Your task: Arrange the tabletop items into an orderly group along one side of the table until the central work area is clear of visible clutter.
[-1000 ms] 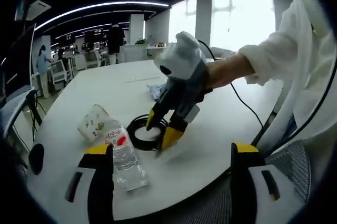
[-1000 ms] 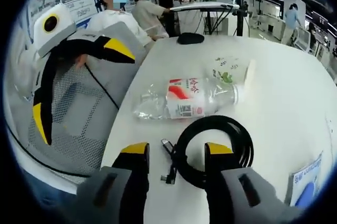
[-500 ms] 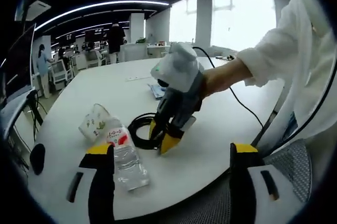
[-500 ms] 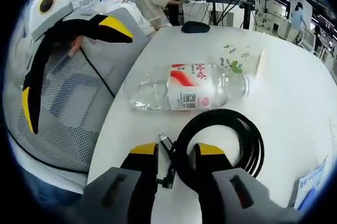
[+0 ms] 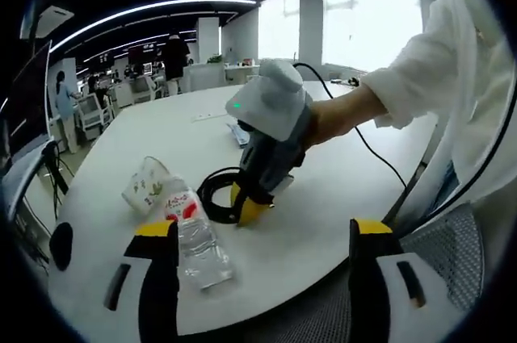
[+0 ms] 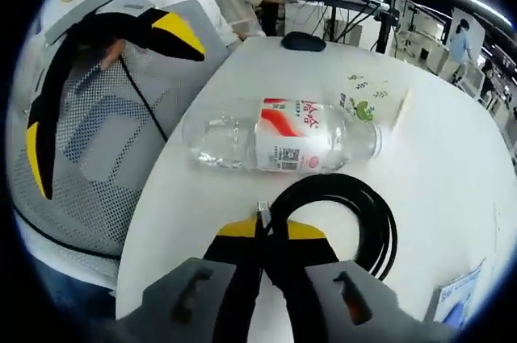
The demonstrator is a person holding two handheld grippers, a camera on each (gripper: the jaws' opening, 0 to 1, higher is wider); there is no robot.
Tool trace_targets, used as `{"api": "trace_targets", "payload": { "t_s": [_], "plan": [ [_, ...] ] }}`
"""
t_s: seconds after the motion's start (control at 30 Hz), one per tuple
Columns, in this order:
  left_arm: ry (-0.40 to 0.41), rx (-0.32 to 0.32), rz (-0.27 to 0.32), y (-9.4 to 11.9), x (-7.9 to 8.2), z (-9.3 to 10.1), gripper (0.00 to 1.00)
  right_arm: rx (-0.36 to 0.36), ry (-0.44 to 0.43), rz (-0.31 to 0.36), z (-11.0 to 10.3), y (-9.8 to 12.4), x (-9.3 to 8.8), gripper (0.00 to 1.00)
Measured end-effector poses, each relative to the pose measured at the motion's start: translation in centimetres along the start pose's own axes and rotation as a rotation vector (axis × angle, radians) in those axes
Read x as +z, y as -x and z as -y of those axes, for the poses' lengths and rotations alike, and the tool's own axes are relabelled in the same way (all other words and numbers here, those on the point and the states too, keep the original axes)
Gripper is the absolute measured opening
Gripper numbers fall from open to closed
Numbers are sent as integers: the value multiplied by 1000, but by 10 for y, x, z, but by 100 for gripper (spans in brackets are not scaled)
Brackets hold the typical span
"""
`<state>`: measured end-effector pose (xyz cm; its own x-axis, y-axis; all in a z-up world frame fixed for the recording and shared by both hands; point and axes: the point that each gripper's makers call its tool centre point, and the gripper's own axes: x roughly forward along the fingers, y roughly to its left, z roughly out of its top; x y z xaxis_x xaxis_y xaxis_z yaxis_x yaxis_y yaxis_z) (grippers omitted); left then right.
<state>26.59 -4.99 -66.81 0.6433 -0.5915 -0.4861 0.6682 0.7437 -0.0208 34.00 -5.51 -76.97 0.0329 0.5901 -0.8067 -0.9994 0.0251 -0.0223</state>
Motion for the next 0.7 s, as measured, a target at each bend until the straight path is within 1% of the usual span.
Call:
{"api": "trace_targets", "payload": {
  "t_s": [0.1, 0.13, 0.23, 0.33, 0.4, 0.47, 0.53, 0.63, 0.7],
  "plan": [
    [-4, 7, -7, 0, -1, -1, 88, -12, 9, -8, -1, 4, 0, 4],
    [-15, 13, -31, -1, -6, -2, 88, -15, 6, -5, -1, 5, 1, 4],
    [-25, 8, -35, -1, -7, -1, 87, -38, -19, 22, 3, 13, 4, 3],
    [-28, 12, -41, -1, -9, -3, 86, -57, -15, 39, 5, 25, 9, 3],
    [-38, 14, -60, -1, -12, -3, 85, -87, 0, 52, 10, 36, 13, 3],
    [-45, 13, -62, -1, -12, -2, 85, -107, 18, 55, 13, 44, 15, 3],
    [-50, 12, -63, -1, -12, -2, 84, -118, 3, 76, 16, 55, 18, 3],
    [-54, 12, -65, -1, -13, -2, 84, -166, 26, 82, 23, 71, 17, 3],
    [-56, 10, -66, -1, -13, -2, 84, -182, 1, 99, 28, 82, 17, 3]
  ]
}}
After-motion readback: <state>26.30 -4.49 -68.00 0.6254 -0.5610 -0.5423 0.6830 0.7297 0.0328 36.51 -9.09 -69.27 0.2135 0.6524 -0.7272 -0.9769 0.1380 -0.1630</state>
